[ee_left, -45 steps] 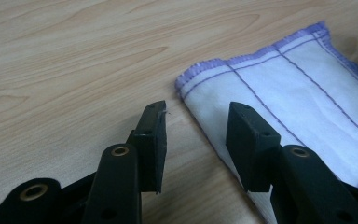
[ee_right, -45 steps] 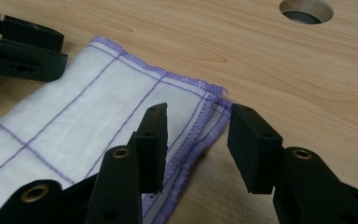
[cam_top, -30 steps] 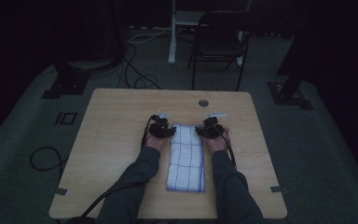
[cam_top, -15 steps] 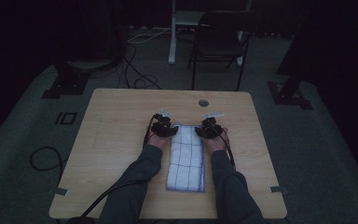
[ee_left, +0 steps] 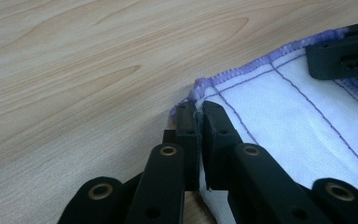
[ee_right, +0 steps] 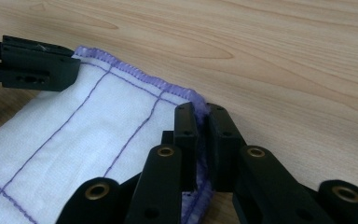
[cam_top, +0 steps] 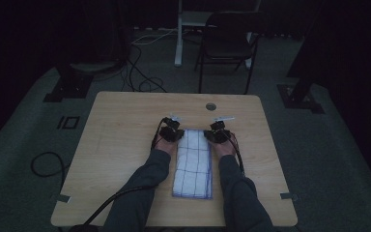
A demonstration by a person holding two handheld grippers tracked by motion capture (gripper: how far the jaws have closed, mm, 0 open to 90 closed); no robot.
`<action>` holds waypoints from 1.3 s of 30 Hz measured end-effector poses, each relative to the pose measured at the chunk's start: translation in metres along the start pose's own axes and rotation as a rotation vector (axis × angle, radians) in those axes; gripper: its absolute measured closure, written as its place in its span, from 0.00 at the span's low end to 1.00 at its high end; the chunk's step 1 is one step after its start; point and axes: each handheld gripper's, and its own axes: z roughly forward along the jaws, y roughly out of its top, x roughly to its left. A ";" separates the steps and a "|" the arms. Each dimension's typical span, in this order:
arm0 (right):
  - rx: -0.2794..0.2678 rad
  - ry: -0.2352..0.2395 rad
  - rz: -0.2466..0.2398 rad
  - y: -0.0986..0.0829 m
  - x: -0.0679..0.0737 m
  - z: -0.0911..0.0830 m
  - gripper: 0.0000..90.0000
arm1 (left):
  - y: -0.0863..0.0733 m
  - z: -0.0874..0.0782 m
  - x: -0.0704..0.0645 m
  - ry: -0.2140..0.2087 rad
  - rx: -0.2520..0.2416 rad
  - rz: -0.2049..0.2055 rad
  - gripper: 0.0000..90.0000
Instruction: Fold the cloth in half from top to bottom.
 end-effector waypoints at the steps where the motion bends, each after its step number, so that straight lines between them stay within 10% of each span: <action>1: 0.000 -0.001 -0.003 0.000 0.000 0.000 0.94 | 0.000 -0.001 0.000 -0.001 0.003 0.002 0.97; 39: -0.161 0.017 -0.046 0.024 0.007 -0.047 0.94 | 0.026 -0.046 -0.003 -0.032 -0.167 0.031 0.97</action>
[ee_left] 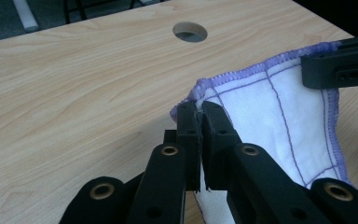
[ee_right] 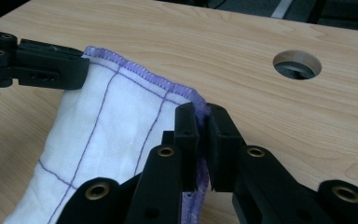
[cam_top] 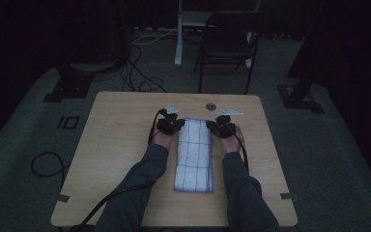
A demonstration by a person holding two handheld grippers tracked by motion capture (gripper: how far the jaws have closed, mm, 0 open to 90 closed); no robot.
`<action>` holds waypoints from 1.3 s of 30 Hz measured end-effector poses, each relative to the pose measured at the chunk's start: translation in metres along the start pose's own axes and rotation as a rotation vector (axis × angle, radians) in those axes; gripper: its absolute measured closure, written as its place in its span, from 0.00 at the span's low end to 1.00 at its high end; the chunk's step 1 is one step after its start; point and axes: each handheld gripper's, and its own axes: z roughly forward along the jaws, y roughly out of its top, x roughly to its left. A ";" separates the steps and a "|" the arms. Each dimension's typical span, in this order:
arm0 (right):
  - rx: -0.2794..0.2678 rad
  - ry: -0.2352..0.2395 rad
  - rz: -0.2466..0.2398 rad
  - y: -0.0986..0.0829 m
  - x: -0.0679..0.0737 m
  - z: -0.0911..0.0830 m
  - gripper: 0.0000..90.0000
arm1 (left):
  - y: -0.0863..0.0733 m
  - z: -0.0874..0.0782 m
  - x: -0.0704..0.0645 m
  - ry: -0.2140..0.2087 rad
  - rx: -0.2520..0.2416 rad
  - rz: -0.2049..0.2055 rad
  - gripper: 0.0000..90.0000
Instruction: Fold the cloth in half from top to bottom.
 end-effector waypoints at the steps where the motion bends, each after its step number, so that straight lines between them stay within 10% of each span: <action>1: -0.003 0.003 0.001 0.000 0.001 -0.001 0.94 | 0.000 -0.001 0.000 -0.002 -0.006 0.000 0.97; 39: -0.095 0.056 -0.092 -0.006 0.026 -0.048 0.94 | -0.016 -0.053 -0.016 -0.064 -0.130 0.032 0.97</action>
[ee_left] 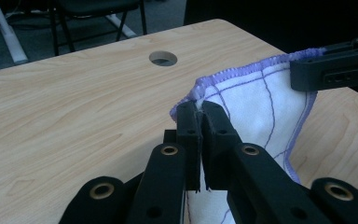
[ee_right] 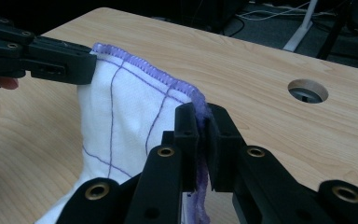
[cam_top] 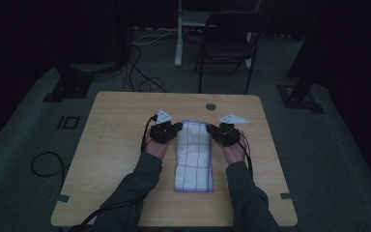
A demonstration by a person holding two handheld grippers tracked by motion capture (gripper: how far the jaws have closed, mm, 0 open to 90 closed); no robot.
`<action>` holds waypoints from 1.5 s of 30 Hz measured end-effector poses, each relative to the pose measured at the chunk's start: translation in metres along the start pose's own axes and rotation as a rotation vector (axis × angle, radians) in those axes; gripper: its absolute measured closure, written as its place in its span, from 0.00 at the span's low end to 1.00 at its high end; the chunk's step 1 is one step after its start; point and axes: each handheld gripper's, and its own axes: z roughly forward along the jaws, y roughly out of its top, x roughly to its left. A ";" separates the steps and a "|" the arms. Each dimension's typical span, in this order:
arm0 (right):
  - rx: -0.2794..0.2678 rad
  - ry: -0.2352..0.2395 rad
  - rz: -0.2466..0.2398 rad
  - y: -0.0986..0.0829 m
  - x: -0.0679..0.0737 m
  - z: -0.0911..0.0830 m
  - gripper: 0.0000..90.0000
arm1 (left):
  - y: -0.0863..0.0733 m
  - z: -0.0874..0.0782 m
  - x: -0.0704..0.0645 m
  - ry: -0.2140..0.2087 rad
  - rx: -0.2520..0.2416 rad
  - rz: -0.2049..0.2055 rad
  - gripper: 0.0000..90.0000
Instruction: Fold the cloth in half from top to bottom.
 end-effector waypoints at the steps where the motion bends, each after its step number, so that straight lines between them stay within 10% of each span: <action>1: -0.002 0.001 -0.001 0.000 0.000 -0.001 0.94 | 0.000 -0.001 -0.001 -0.001 0.001 0.002 0.97; 45: -0.009 0.064 -0.047 -0.025 0.029 -0.031 0.94 | -0.037 -0.046 -0.025 -0.073 -0.061 -0.046 0.97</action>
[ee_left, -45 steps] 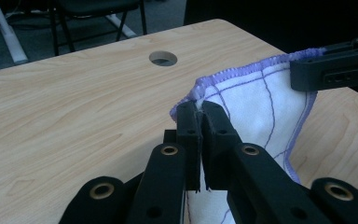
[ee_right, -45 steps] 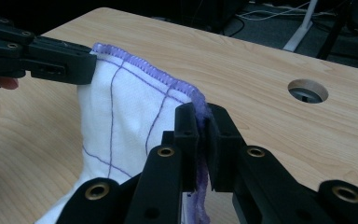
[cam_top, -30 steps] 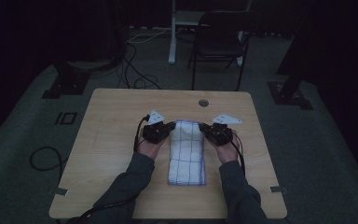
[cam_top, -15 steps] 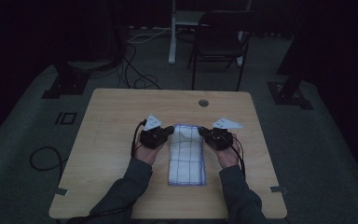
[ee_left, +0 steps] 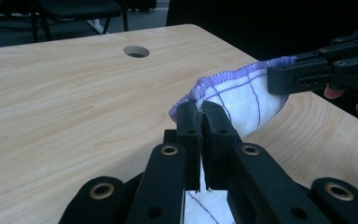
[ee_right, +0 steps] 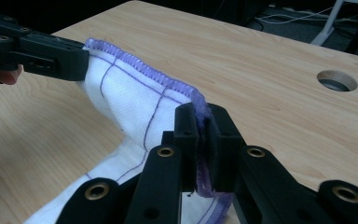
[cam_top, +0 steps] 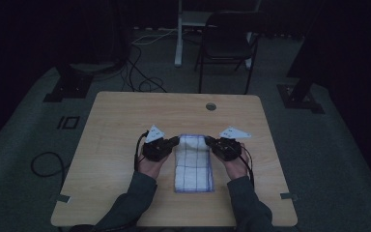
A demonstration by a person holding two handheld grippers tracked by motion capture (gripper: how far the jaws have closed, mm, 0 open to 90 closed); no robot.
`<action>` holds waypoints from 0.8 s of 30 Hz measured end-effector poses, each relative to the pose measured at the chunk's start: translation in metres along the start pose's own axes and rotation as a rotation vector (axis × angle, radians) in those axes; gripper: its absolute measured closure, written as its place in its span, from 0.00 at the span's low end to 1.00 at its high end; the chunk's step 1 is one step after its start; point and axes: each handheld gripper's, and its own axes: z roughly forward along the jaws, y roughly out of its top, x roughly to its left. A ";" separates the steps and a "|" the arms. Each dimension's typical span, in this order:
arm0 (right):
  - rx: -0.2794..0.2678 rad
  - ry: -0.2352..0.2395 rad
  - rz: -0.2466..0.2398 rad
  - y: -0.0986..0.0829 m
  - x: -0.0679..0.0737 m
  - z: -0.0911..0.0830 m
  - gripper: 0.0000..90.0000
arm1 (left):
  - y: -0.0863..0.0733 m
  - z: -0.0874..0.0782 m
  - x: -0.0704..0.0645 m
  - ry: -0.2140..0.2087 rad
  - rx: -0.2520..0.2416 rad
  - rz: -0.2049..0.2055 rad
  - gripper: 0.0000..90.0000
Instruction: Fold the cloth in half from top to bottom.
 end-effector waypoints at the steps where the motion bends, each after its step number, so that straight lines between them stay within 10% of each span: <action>1: 0.001 0.003 0.002 0.000 0.000 0.000 0.94 | -0.001 -0.001 -0.001 -0.003 -0.001 -0.003 0.97; 24: 0.003 0.024 -0.003 -0.019 0.012 -0.014 0.94 | -0.016 -0.014 -0.015 -0.036 0.009 -0.008 0.97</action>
